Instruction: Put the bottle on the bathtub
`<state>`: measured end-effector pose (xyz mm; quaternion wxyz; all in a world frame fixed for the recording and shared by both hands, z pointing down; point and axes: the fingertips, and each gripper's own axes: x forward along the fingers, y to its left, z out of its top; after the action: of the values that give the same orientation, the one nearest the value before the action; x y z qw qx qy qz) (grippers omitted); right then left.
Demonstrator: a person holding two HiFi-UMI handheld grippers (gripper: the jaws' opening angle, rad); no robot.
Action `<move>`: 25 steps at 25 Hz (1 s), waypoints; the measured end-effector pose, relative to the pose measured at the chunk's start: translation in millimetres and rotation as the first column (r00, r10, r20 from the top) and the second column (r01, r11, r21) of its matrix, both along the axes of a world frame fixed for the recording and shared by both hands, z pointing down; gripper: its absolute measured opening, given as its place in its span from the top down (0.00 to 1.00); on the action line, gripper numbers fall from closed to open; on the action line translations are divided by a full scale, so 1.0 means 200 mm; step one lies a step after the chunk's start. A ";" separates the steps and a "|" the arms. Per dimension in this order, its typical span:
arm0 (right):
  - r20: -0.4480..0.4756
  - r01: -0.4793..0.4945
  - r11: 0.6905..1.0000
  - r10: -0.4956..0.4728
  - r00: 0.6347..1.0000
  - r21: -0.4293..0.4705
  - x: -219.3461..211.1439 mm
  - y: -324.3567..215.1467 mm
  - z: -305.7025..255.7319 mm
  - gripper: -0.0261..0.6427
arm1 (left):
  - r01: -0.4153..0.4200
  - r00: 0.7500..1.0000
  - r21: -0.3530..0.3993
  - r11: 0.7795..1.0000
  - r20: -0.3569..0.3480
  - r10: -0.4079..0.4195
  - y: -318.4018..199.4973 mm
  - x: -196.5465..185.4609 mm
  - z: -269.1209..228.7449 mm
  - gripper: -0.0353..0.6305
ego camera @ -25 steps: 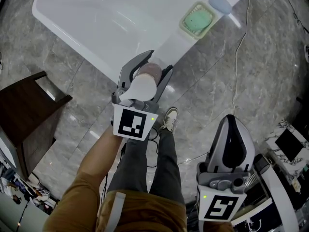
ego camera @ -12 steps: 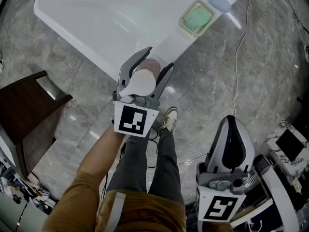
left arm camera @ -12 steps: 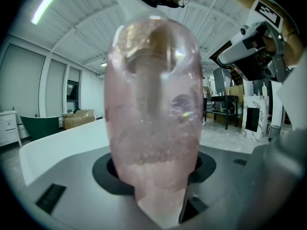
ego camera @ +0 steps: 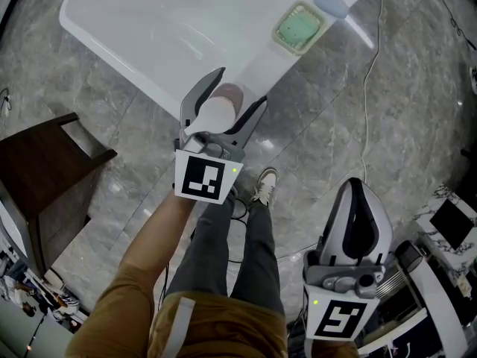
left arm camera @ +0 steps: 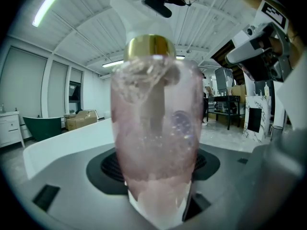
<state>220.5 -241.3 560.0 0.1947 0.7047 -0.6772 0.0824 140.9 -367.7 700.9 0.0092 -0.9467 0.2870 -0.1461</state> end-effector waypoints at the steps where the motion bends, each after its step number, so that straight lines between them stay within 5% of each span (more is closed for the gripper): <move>1: -0.002 -0.001 1.000 0.001 1.000 0.001 0.00 0.01 -0.01 0.96 | 0.005 1.000 0.000 1.000 -0.001 -0.005 0.00 -0.01 -0.01 0.48; 25: -0.033 0.088 0.994 -0.086 0.996 0.065 -0.07 0.18 -0.28 0.96 | 0.111 0.994 0.011 0.994 0.016 -0.111 0.20 -0.21 -0.25 0.47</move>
<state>206.0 -204.4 504.5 0.1849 0.6819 -0.7065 0.0406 99.2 -327.8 651.7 0.0084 -0.9280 0.3398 -0.1528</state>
